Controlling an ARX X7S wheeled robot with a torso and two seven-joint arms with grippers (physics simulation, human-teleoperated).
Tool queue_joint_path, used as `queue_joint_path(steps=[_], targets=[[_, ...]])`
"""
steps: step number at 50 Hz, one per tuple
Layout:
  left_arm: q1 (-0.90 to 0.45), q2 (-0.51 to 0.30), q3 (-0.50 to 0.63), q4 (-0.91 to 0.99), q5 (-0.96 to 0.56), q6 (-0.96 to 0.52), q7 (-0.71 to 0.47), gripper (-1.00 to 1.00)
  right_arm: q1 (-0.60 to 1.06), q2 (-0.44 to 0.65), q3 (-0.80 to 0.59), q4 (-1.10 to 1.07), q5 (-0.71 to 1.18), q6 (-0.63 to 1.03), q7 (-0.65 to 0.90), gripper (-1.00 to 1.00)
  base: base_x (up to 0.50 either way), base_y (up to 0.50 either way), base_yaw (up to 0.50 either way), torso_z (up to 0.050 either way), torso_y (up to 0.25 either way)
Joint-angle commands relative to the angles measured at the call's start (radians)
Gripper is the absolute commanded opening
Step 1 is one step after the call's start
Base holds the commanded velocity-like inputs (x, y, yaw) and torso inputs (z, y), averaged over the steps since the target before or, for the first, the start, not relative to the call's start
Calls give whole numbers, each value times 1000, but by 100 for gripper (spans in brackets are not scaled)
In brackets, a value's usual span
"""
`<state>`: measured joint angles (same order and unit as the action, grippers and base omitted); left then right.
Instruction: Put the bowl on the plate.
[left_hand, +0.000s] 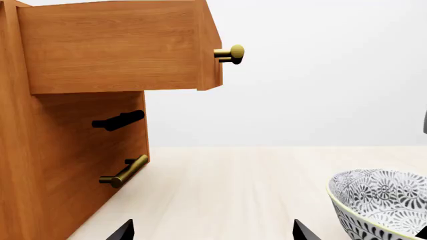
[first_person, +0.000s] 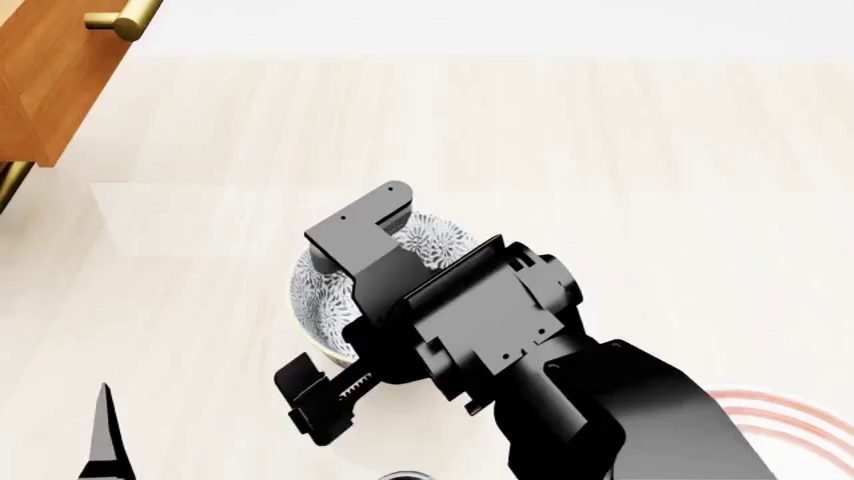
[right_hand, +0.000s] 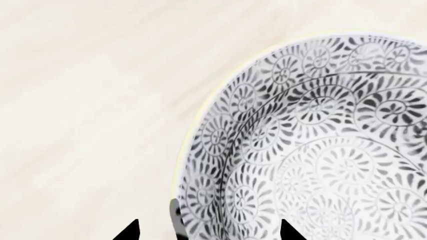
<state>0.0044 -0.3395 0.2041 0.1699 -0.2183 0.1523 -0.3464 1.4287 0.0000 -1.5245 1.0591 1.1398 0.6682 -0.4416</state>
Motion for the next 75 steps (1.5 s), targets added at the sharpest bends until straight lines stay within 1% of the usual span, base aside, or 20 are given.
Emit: queue_joint_path(steps=[1, 9, 10, 32, 43, 63, 65, 72, 75], targets=[[-4, 3, 4, -28, 3, 22, 3, 100, -8, 0, 0, 5, -19, -13, -15, 100, 0, 0, 0, 0, 0], [2, -2, 4, -6, 1, 10, -5, 100, -8, 0, 3, 2, -31, -13, -16, 100, 0, 0, 0, 0, 0], [3, -3, 3, -5, 1, 10, -6, 100, -8, 0, 3, 2, -30, -13, -16, -100, 0, 0, 0, 0, 0], [5, -9, 4, -1, -8, 11, -11, 100, 1, 0, 2, 0, -60, 2, -18, -100, 0, 0, 0, 0, 0], [7, -10, 7, 6, -14, 13, -12, 100, 74, 0, 8, 31, -165, 14, 14, -100, 0, 0, 0, 0, 0], [15, -21, -2, 33, -29, 8, -21, 100, 249, 1, 38, 95, -201, 39, 38, -100, 0, 0, 0, 0, 0], [15, -21, -1, 35, -28, 8, -22, 100, 267, 18, 44, 68, -195, 56, 55, -100, 0, 0, 0, 0, 0], [14, -23, 2, 43, -29, 4, -24, 100, 324, 161, 69, -205, -138, 206, 211, -100, 0, 0, 0, 0, 0], [12, -23, 4, 41, -30, 6, -23, 100, 340, 187, 74, -252, -124, 245, 240, -100, 0, 0, 0, 0, 0]])
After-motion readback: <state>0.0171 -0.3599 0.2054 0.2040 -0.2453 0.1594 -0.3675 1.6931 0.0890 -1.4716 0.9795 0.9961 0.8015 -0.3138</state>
